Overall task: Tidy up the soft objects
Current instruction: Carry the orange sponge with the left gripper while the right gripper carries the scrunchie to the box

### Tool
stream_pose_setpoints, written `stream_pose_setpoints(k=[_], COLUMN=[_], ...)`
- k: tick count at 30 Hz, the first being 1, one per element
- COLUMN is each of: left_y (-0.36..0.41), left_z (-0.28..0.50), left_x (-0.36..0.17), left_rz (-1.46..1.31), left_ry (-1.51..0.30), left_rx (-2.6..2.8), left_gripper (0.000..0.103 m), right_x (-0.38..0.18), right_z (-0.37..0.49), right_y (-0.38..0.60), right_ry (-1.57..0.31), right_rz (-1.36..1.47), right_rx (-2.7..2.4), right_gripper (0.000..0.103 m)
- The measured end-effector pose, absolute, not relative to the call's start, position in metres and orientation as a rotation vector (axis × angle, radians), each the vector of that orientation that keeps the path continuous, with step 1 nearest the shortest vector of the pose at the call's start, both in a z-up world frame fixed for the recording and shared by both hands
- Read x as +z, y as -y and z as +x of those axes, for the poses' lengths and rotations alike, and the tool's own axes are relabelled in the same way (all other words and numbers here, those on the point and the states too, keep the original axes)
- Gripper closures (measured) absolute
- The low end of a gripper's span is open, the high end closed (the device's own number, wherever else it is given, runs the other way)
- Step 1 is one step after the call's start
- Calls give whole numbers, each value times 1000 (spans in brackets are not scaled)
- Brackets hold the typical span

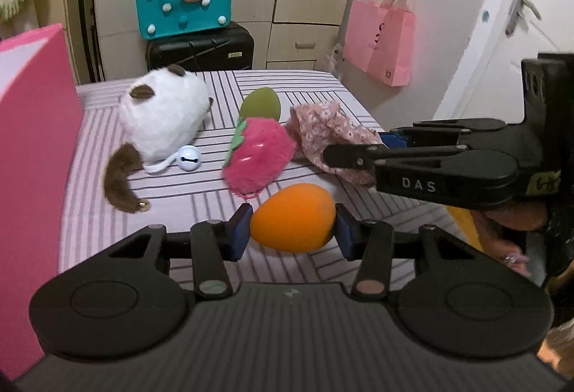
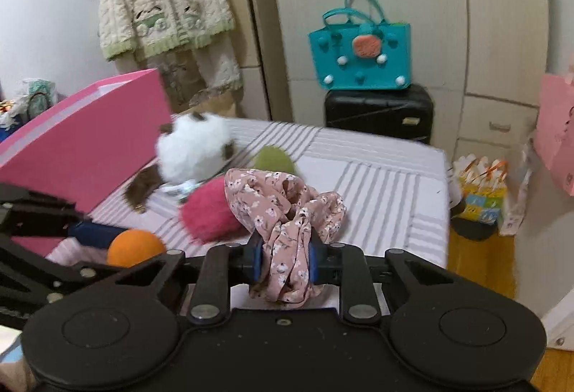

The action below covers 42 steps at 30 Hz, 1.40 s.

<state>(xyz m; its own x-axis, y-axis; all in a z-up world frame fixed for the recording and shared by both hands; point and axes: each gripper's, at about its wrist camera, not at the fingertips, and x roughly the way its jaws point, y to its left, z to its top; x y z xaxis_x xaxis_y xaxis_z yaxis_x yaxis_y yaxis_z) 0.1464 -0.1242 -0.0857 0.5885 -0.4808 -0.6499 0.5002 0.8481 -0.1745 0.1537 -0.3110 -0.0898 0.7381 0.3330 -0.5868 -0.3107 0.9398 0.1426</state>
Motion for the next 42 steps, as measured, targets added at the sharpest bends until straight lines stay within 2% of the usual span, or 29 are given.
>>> stream_pose_setpoints(k=[4,11,20,42], left_y=[122,105,69,-5], left_z=[131,113,98,72], left_x=[-81,-72,-66,-9], left_rz=[133,126,74,147], left_ry=[-725,-764,-903,-959], left_rx=[-551,-608,-689,-794], left_gripper=[56,56,56,56], right_x=[-86,-75,-59,10], right_z=[140,111,88,74], right_y=[301,287,262,179], right_ry=[-687,-731,-876,-1012], right_rz=[60,120,204,91], right_rx=[378,393,470,692], right_gripper=[76,76,76,75])
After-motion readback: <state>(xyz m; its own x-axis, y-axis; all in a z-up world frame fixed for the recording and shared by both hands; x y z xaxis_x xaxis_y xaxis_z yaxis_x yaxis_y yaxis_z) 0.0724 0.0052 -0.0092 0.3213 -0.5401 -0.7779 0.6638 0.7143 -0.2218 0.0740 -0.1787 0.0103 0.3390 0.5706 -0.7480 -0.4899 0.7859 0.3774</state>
